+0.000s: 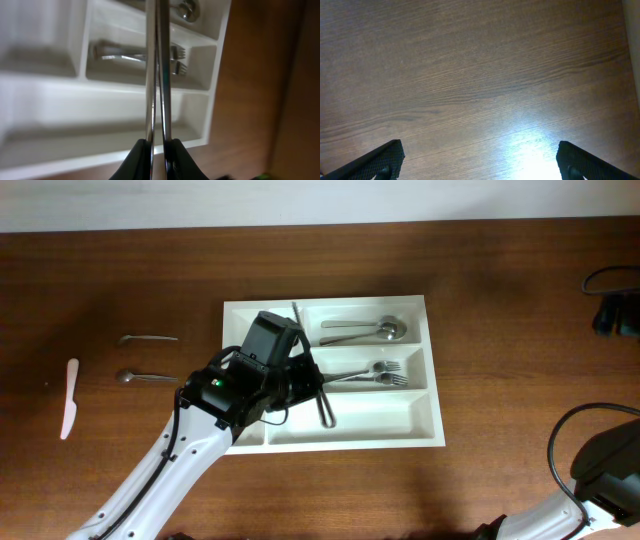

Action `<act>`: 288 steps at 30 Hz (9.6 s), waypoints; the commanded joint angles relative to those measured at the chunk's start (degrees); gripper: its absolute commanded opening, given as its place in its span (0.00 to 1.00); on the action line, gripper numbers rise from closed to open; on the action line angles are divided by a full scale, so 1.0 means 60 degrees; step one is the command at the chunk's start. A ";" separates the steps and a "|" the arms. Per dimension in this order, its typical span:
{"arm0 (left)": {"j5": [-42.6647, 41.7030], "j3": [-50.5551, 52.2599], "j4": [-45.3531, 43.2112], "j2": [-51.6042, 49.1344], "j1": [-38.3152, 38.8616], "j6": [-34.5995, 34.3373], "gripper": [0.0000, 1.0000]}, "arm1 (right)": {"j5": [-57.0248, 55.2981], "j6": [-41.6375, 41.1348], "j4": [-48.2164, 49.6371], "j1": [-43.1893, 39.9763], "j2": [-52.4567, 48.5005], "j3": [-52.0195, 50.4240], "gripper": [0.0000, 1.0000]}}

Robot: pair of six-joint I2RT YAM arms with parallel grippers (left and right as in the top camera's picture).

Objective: Pack container
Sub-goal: 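Lift the knife with the left gripper and carry it over the tray, then lower the knife into the tray's bottom long compartment with the left gripper, then open the left gripper to release the knife and withdraw leftward, then move the left gripper over the lower silver spoon left of the tray, then lower the left gripper down onto the spoon's bowl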

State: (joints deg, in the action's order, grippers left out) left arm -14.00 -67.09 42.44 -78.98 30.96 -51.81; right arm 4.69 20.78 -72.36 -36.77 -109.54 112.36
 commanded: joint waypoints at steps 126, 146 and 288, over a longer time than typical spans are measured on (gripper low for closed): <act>0.1588 -0.0080 -0.2215 -0.3005 0.2412 -0.9300 0.72 | -0.0076 -0.0073 0.0000 -0.0062 0.0007 0.0004 0.99; 0.1348 -0.0769 -0.1213 -0.0623 0.0029 0.3767 0.99 | -0.0076 -0.0073 0.0000 -0.0062 0.0007 0.0004 0.99; 0.3228 -0.3548 0.2229 -0.7643 -0.8542 -0.2637 0.99 | -0.0076 -0.0073 0.0000 -0.0062 0.0007 0.0004 0.99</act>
State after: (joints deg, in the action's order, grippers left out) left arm 5.78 -88.51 56.60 -122.91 -19.94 -69.34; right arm 4.34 20.80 -72.36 -36.77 -109.56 112.36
